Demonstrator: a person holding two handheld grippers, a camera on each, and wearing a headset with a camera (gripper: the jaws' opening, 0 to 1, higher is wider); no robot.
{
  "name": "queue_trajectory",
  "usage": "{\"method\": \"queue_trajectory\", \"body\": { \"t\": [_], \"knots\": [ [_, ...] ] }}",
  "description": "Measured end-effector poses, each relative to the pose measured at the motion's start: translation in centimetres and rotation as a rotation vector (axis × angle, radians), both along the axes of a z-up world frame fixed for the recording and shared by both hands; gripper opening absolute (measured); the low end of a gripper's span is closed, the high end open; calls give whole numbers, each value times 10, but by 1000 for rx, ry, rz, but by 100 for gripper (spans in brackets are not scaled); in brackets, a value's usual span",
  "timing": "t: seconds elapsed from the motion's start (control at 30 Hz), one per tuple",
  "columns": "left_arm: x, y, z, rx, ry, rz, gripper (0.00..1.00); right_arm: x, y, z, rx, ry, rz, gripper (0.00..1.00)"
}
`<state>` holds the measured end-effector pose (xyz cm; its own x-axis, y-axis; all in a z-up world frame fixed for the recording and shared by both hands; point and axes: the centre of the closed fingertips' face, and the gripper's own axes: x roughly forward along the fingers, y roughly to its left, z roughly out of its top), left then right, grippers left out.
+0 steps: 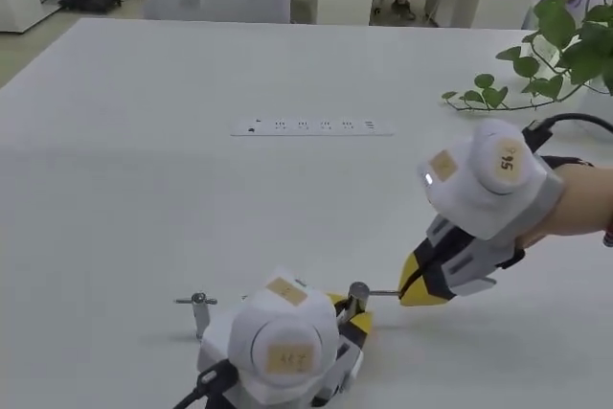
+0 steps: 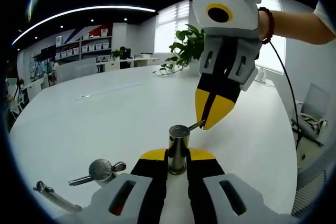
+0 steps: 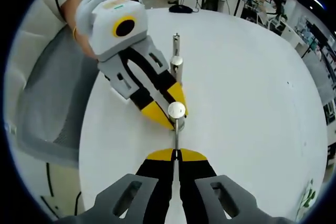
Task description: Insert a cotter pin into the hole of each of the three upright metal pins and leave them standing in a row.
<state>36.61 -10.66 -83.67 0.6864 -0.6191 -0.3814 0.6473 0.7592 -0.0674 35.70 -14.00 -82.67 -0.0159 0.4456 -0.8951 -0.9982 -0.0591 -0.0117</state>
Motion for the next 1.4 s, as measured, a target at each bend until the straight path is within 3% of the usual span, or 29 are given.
{"method": "queue_trajectory", "body": {
  "t": [0.3, 0.4, 1.4],
  "knots": [
    [-1, 1, -2, 2, 3, 0, 12, -2, 3, 0, -9, -7, 12, 3],
    [-1, 1, -3, -9, 18, 9, 12, -2, 3, -1, -15, -10, 13, 3],
    [-1, 1, -4, 10, 8, 14, 11, -2, 27, 1, 5, -11, 26, 4]
  ]
}}
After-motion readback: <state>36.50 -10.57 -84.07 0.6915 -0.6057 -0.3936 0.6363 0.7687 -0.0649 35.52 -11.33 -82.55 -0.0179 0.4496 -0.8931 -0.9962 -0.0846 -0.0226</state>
